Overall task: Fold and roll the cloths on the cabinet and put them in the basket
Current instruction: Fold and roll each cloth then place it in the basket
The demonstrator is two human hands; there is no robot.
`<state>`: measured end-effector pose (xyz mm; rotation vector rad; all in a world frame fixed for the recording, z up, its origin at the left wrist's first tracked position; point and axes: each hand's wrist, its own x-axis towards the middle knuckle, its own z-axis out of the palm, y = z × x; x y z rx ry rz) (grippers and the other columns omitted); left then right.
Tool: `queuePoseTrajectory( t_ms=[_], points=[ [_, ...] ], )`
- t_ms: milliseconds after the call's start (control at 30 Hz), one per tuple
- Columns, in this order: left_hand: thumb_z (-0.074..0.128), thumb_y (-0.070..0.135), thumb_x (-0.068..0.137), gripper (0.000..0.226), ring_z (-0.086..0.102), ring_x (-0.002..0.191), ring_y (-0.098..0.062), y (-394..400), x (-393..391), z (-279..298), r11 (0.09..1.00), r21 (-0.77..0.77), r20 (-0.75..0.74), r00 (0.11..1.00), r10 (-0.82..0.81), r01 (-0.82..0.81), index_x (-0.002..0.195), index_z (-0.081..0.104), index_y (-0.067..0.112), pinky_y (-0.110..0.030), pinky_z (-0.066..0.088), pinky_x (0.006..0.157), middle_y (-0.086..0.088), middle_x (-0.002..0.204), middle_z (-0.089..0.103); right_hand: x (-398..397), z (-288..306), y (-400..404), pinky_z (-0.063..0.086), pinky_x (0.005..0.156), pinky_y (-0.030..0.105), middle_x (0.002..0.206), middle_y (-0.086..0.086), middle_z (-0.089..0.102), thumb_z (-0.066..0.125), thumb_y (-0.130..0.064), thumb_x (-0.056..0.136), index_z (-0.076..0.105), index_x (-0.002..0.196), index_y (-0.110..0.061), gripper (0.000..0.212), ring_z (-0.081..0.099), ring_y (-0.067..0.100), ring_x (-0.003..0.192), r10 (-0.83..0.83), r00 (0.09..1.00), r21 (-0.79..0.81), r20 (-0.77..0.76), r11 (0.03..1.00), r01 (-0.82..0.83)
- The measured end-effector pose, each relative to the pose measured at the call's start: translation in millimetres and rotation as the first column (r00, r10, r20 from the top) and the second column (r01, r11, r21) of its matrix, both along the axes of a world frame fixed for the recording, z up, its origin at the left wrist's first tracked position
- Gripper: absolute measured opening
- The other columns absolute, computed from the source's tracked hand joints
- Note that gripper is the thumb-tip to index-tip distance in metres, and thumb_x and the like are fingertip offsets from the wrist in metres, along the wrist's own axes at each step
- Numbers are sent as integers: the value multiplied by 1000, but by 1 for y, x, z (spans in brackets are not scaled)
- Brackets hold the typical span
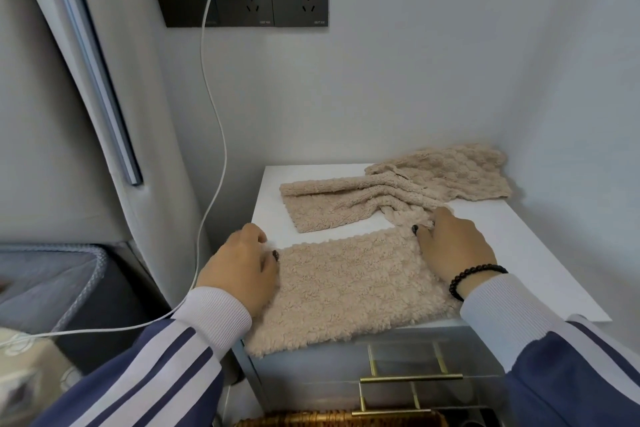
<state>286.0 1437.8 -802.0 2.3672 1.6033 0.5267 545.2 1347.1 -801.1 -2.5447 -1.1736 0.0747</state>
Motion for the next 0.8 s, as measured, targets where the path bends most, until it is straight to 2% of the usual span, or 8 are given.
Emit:
queuePoseTrajectory(
  t_ms=[100, 200, 300, 367, 433, 567, 667, 800],
  points=[
    [53, 27, 91, 38, 53, 112, -23, -11, 2, 0, 970, 213, -25, 993, -111, 114, 127, 49, 15, -34, 46, 90, -2, 128, 51, -12, 10, -9, 38, 56, 30, 96, 7, 57, 44, -24, 96, 45, 116, -9, 25, 51, 22, 78, 25, 975, 91, 219, 995, -46],
    [39, 37, 96, 49, 35, 135, -18, -39, 11, 1, 956, 123, 1, 963, -269, 267, 140, 40, 15, -22, 21, 110, -1, 146, 37, -33, 14, -17, 45, 88, 30, 125, 8, 55, 47, -12, 94, 48, 129, -10, 35, 53, 21, 108, 274, 922, 220, 274, 915, -337],
    [-10, 72, 76, 95, 7, 146, -16, -68, 20, -11, 941, -7, -135, 932, -337, 340, 151, 15, 19, -21, -3, 113, -1, 159, 10, -56, 6, -25, 14, 111, 19, 153, 0, 31, 37, -17, 100, 34, 145, -18, 45, 26, 14, 141, 559, 818, 99, 137, 814, -572],
    [-13, 80, 73, 107, 11, 146, -31, -76, 22, -21, 940, -36, -336, 881, -332, 341, 152, 17, 13, -41, 3, 118, -13, 159, 10, -60, -6, -25, 1, 114, 23, 160, -2, 11, 29, -26, 103, 20, 151, -23, 49, 4, 13, 147, 638, 768, -38, 61, 770, -637],
    [20, 79, 81, 98, 40, 132, -43, -74, 19, -35, 929, 12, -397, 854, -336, 371, 142, 42, 5, -56, 27, 108, -23, 145, 39, -57, -15, -25, -3, 118, 31, 161, -3, 0, 24, -37, 103, 9, 152, -27, 52, -6, 14, 147, 638, 769, -160, 39, 764, -625],
    [57, 67, 66, 95, 52, 122, -43, -63, 13, -42, 911, 0, -452, 813, -367, 412, 138, 41, 7, -57, 45, 93, -21, 137, 50, -43, -16, -26, -5, 119, 35, 160, -3, -11, 4, -70, 85, -5, 152, -31, 78, -13, 14, 146, 562, 827, -278, 19, 797, -536],
    [48, 62, 72, 84, 55, 120, -40, -58, 9, -41, 890, -5, -480, 779, -403, 456, 138, 41, 9, -55, 47, 91, -19, 135, 53, -28, -12, -31, -4, 120, 36, 160, -3, -13, -2, -74, 76, -7, 152, -27, 89, -14, 13, 146, 484, 875, -315, 24, 834, -453],
    [33, 56, 77, 77, 58, 117, -34, -44, -1, -37, 848, 1, -506, 732, -457, 530, 141, 42, 14, -47, 50, 89, -15, 134, 55, -21, -9, -37, -1, 120, 39, 159, -6, -16, 15, -68, 91, -7, 153, -25, 79, -15, 11, 146, 412, 911, -334, -3, 858, -389]
  ],
)
